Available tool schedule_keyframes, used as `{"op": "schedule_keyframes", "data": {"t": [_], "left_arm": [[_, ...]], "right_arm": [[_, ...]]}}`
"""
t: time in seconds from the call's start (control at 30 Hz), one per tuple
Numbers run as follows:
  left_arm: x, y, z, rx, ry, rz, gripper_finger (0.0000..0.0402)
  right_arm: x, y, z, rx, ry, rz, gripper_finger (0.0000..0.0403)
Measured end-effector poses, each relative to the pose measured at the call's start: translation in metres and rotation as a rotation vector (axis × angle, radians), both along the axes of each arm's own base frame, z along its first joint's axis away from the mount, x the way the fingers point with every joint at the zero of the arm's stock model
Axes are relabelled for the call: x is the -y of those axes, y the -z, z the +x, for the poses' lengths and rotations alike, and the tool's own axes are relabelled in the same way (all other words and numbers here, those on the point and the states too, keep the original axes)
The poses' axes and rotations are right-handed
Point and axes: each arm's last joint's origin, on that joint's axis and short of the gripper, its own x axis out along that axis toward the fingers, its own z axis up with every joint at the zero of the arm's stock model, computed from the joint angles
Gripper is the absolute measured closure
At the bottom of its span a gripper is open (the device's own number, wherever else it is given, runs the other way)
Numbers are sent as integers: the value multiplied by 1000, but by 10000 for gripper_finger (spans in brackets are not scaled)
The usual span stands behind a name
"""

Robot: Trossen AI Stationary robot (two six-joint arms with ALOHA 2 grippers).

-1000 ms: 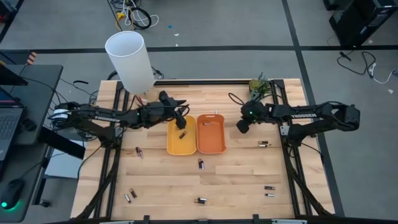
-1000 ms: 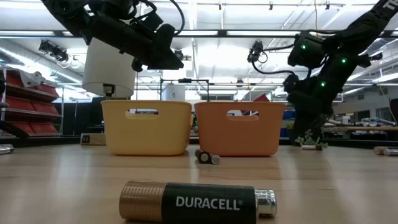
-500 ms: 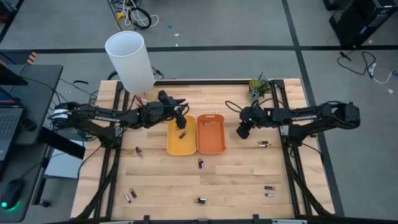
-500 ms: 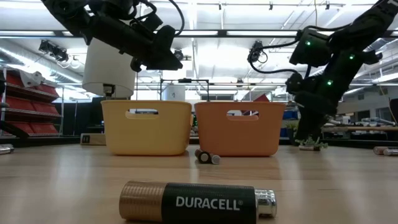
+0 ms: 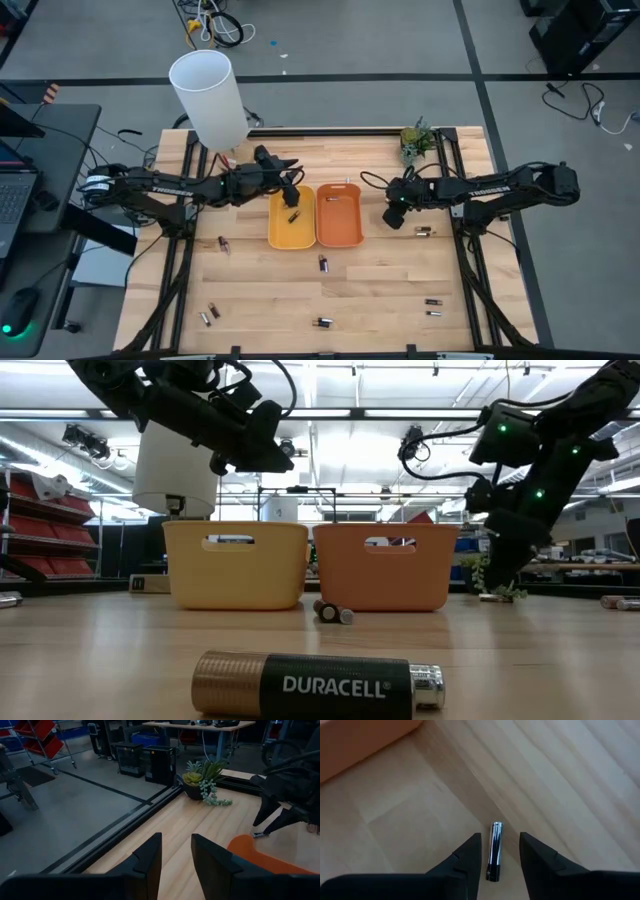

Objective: Sort batteries
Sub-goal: Put the top right silver battery into the orange bin

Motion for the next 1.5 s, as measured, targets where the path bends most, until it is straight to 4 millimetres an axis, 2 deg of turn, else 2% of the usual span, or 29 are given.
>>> {"op": "schedule_keyframes", "data": {"t": [0.3, 0.43, 0.57, 0.7, 0.8, 0.93, 1.1, 1.23, 1.37, 1.5], "left_arm": [[0, 1, 0, -8, 0, -2, 282], [0, 1, 0, -8, -1, -1, 282], [0, 1, 0, -5, -9, 1, 282], [0, 1, 0, -9, -13, -1, 282], [0, 4, -1, -32, -18, -22, 287], [-4, 8, -3, -48, -42, -64, 301], [-3, 0, -2, 31, 26, -79, 318], [-3, -1, -3, 27, 29, -77, 325], [-2, 2, -3, 4, 31, -95, 326], [10, 10, 4, -31, 80, -77, 327]], "right_arm": [[-2, 18, -13, -19, 52, -16, 303], [-4, 20, -14, 8, 83, 12, 314], [-5, 20, -14, 14, 76, 42, 340], [-5, 20, -14, 11, 67, 51, 382], [-4, 18, -12, 14, 68, 57, 392], [-1, 9, -4, 32, 31, 77, 390], [4, -18, 16, 121, -13, 35, 395], [4, -39, 30, 178, -59, -20, 395], [-1, -56, 42, 249, -108, -51, 396], [-12, -64, 52, 365, -191, -36, 394]]}}
